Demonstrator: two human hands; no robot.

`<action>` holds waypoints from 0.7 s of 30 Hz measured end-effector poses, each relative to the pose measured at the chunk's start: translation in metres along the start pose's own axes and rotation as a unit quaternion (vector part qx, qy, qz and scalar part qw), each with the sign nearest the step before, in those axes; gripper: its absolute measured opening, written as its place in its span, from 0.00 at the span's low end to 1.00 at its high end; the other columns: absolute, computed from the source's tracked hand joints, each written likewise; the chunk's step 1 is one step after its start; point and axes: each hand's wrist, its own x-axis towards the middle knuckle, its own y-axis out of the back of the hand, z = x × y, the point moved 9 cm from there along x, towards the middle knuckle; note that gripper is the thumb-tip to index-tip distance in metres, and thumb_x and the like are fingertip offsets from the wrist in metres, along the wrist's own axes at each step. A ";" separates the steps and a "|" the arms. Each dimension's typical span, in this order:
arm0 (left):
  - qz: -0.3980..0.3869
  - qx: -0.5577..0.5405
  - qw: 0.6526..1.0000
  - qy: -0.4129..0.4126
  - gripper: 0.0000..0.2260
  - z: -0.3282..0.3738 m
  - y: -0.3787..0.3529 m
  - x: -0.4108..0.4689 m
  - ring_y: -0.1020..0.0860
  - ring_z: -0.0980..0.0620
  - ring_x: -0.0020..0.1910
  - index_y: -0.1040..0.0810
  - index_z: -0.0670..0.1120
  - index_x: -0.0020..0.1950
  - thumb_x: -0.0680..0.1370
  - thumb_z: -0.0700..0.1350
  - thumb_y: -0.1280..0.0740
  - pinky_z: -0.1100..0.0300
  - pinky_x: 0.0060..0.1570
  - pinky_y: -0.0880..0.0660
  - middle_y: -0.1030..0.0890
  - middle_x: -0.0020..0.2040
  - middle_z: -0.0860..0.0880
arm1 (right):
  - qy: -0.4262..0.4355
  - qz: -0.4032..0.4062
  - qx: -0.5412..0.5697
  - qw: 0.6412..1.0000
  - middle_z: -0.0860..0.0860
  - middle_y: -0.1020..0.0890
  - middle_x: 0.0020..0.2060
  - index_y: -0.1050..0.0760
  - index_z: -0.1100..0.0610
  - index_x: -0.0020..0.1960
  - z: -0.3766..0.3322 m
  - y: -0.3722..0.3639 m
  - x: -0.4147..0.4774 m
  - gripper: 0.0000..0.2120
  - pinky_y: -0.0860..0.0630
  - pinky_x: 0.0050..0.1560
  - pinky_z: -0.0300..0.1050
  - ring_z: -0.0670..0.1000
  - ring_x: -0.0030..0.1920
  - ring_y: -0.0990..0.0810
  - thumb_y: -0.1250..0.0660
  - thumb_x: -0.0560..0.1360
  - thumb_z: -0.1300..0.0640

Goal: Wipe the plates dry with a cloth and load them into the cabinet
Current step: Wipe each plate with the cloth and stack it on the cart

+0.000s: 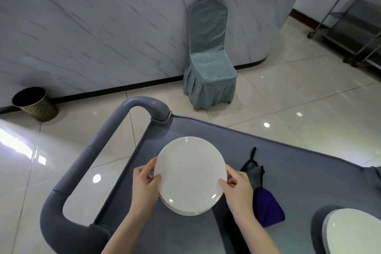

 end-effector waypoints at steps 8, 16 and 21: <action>0.065 0.062 0.995 -0.034 0.20 0.008 0.002 -0.014 0.25 0.54 0.49 0.24 0.54 0.68 0.79 0.37 0.36 0.59 0.54 0.28 0.32 0.53 0.54 | 0.072 -0.042 -0.049 0.995 0.46 0.26 0.49 0.22 0.50 0.65 -0.004 0.011 -0.002 0.19 0.29 0.47 0.31 0.45 0.42 0.23 0.28 0.76 0.62; 0.044 0.104 0.977 -0.180 0.16 0.056 -0.083 -0.074 0.26 0.59 0.50 0.21 0.53 0.59 0.77 0.35 0.34 0.59 0.49 0.27 0.28 0.51 0.57 | 0.112 0.006 -0.128 0.985 0.40 0.25 0.51 0.20 0.51 0.63 0.029 0.107 -0.023 0.13 0.24 0.51 0.39 0.43 0.47 0.22 0.32 0.79 0.54; -0.154 0.133 0.957 -0.207 0.14 0.062 -0.203 -0.120 0.23 0.59 0.45 0.21 0.55 0.54 0.77 0.36 0.33 0.74 0.44 0.30 0.24 0.46 0.57 | 0.103 0.040 -0.212 0.971 0.47 0.24 0.52 0.20 0.54 0.63 0.068 0.194 -0.041 0.14 0.29 0.57 0.40 0.48 0.53 0.24 0.30 0.78 0.54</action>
